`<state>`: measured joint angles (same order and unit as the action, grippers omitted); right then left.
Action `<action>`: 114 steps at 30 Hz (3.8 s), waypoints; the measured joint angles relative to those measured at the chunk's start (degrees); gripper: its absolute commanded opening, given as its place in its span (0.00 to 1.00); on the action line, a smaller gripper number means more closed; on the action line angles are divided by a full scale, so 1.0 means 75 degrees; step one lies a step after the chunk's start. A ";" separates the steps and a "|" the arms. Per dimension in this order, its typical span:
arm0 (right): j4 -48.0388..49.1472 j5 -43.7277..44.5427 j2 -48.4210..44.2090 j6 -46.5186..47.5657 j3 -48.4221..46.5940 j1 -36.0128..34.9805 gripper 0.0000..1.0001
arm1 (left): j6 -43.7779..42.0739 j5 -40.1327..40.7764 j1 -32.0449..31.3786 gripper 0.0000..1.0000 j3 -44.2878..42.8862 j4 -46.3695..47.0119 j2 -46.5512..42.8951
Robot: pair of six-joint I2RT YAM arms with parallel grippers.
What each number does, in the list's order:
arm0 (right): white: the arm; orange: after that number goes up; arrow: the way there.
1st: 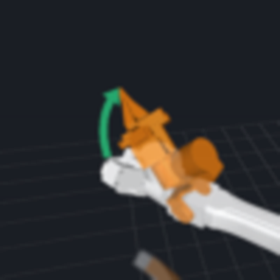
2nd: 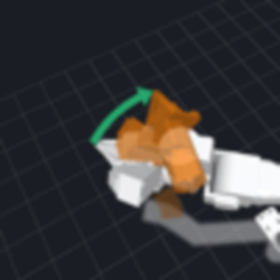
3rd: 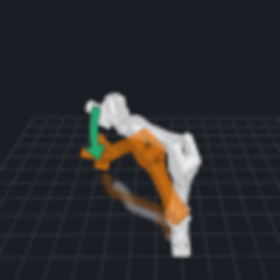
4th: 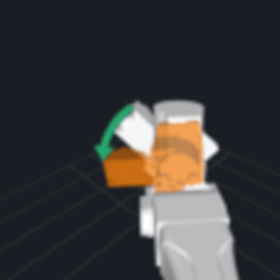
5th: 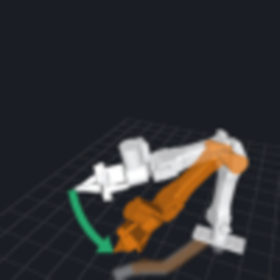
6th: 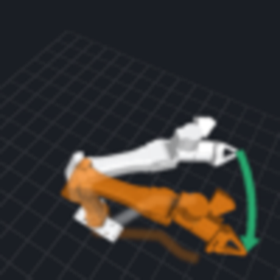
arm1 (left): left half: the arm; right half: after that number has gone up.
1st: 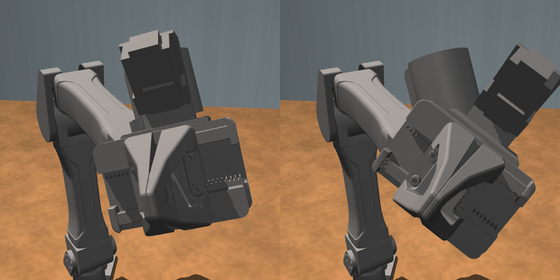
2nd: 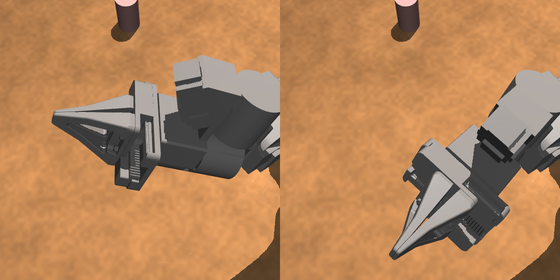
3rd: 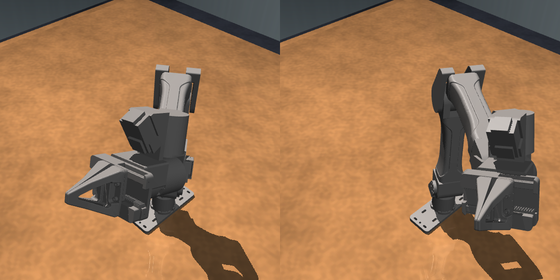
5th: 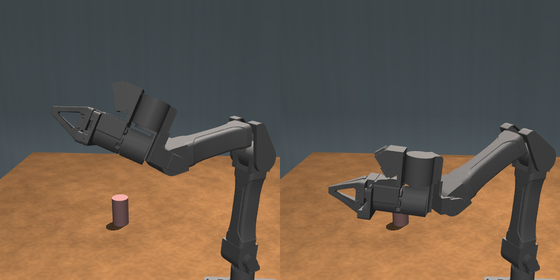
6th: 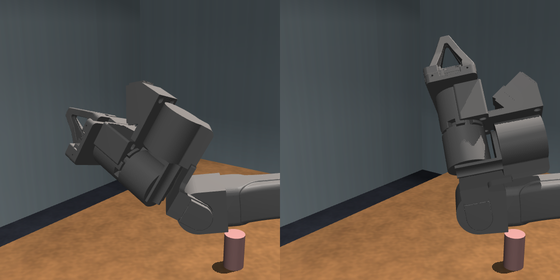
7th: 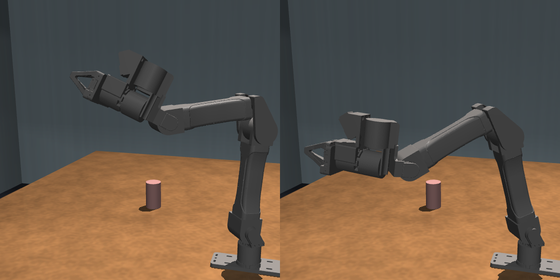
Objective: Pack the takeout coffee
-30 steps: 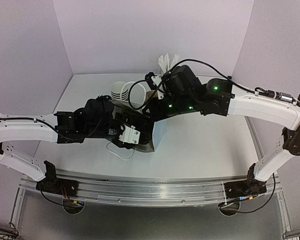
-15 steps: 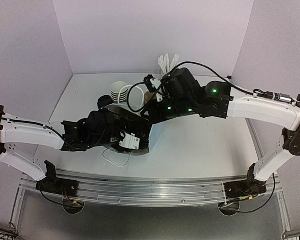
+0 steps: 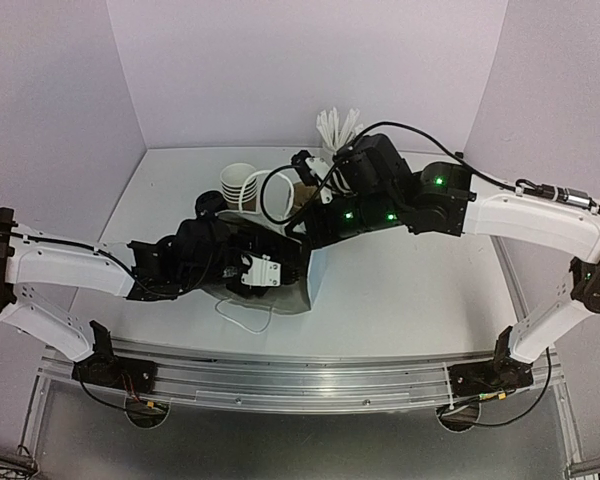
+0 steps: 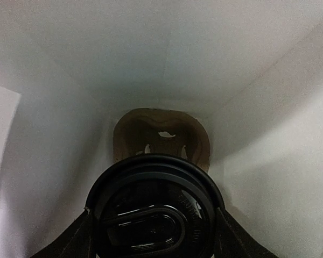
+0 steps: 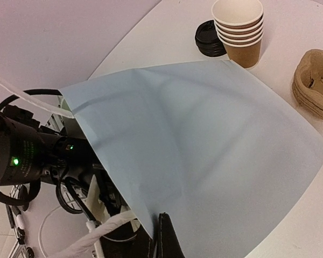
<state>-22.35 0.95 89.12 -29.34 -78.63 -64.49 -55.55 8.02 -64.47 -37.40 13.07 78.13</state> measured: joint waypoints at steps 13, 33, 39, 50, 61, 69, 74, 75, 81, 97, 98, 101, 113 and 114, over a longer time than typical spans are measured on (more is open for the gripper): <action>0.0316 -0.0014 0.0111 -0.0292 0.0003 0.0029 0.00 | -0.0375 -0.0319 -0.0113 0.18 -0.0171 0.0316 0.0354; 0.0639 -0.0163 0.0236 -0.0402 0.0003 0.0038 0.00 | -0.0039 -0.1229 -0.0154 0.12 0.0004 0.1022 0.0177; 0.0685 -0.0173 0.0236 -0.0441 0.0004 0.0038 0.00 | -0.0146 -0.0823 -0.0157 0.12 0.0072 0.0648 -0.0019; 0.0801 -0.0305 0.0244 -0.0441 0.0003 0.0029 0.00 | 0.0300 -0.0490 -0.0055 0.12 0.0093 0.0130 -0.0323; 0.0951 -0.0396 0.0391 -0.0568 0.0000 0.0038 0.00 | 0.0332 -0.1402 0.0453 0.13 0.0092 0.0486 0.0231; 0.1037 -0.0407 0.0422 -0.0676 0.0000 0.0080 0.00 | 0.0320 -0.1641 0.0769 0.13 -0.0064 0.0327 0.0512; 0.1095 -0.0419 0.0485 -0.0755 0.0000 0.0113 0.00 | 0.0201 -0.1562 0.0712 0.12 -0.0259 0.0244 0.0769; 0.1096 -0.0410 0.0491 -0.0758 0.0000 0.0113 0.00 | 0.0191 -0.1522 0.0702 0.12 -0.0312 0.0245 0.0848; 0.1089 -0.0350 0.0501 -0.0878 0.0000 0.0158 0.00 | 0.0210 -0.1447 0.0691 0.12 -0.0557 0.0238 0.1178; 0.1107 -0.0353 0.0554 -0.1043 0.0000 0.0237 0.00 | 0.0441 -0.1417 0.0799 0.13 -0.0944 0.0190 0.1651; 0.1107 -0.0348 0.0554 -0.1044 0.0000 0.0239 0.00 | 0.0474 -0.1404 0.0799 0.13 -0.0973 0.0155 0.1663; 0.1105 -0.0337 0.0554 -0.1064 0.0000 0.0245 0.00 | 0.0526 -0.1369 0.0804 0.18 -0.0997 0.0122 0.1705; 0.1114 -0.0272 0.0554 -0.1065 0.0000 0.0253 0.00 | 0.0668 -0.1335 0.0862 0.40 -0.1484 -0.0656 0.1765; 0.1138 -0.0268 0.0554 -0.1065 0.0000 0.0255 0.00 | 0.0682 -0.1344 0.0869 0.43 -0.1544 -0.0824 0.1729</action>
<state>-13.81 -1.07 93.27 -37.32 -78.63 -62.57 -50.44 -2.07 -57.95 -48.98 6.89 91.10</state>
